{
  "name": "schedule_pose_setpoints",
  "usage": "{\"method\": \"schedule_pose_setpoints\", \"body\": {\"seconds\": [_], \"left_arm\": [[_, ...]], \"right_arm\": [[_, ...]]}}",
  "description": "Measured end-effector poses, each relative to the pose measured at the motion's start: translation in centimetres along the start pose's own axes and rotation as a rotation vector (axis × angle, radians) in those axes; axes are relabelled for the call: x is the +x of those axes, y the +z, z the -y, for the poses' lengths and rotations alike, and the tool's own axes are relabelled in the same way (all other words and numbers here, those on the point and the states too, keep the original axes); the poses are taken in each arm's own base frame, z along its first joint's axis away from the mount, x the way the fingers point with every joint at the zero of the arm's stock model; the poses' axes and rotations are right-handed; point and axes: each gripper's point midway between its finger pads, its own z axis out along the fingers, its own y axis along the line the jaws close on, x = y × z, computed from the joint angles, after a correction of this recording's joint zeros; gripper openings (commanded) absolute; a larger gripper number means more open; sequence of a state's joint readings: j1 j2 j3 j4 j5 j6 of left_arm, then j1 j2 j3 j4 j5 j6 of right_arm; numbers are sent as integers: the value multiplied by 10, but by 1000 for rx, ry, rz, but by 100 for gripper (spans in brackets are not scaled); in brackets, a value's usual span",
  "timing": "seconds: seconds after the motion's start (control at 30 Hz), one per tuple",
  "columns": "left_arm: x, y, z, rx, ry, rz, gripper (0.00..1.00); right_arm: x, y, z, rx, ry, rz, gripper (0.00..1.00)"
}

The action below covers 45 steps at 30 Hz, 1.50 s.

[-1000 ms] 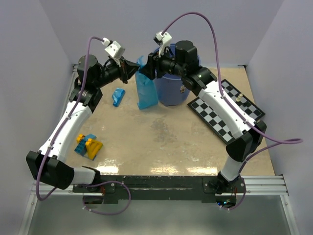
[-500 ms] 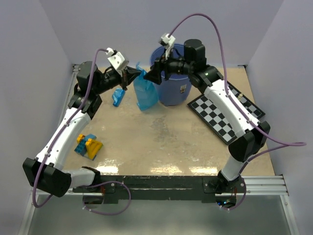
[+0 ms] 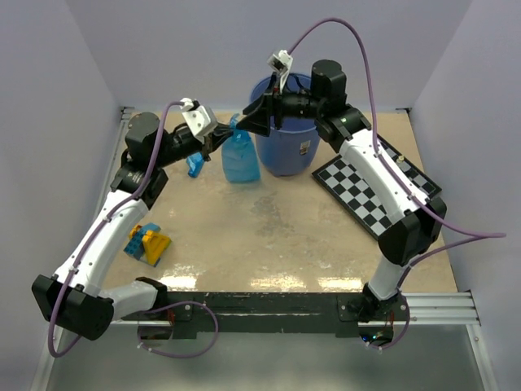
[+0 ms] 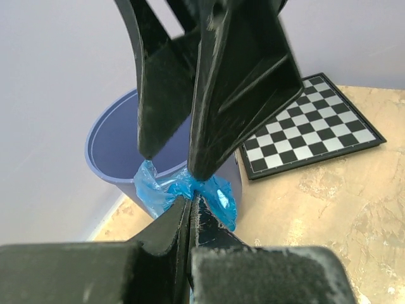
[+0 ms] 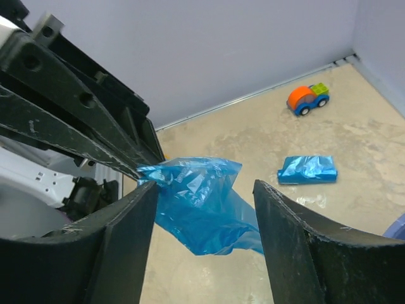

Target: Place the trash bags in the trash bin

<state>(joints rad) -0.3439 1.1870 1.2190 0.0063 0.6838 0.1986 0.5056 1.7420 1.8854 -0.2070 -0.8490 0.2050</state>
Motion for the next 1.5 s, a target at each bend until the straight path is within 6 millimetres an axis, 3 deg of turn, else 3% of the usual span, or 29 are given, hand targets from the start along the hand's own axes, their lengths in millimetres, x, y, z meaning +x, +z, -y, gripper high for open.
{"method": "schedule_pose_setpoints", "body": {"seconds": [0.2, 0.43, 0.5, 0.57, 0.67, 0.83, 1.03, 1.3, 1.5], "left_arm": [[5, -1, 1, 1, -4, -10, 0], [7, -1, 5, 19, -8, -9, 0], [5, 0, 8, 28, -5, -4, 0], [4, 0, 9, 34, -2, 2, 0], [3, -1, 11, 45, -3, 4, 0], [1, -2, 10, 34, 6, 6, 0], [5, -2, 6, 16, 20, -9, 0], [30, -4, -6, -71, -27, -101, 0], [42, 0, -16, -126, -61, -137, 0]], "right_arm": [[20, 10, 5, -59, 62, -42, 61], [21, 11, -8, -175, 73, -39, 57], [22, 10, -17, -240, 71, -38, 47], [24, 8, -28, -313, 82, -41, 25], [28, 8, -33, -386, 94, -39, 15], [37, 5, -24, -417, 150, -51, 1], [35, 0, -12, -379, 180, -36, 0], [28, -5, 18, -207, 163, 7, 0], [21, -6, 20, -61, 106, 17, 0]]}}
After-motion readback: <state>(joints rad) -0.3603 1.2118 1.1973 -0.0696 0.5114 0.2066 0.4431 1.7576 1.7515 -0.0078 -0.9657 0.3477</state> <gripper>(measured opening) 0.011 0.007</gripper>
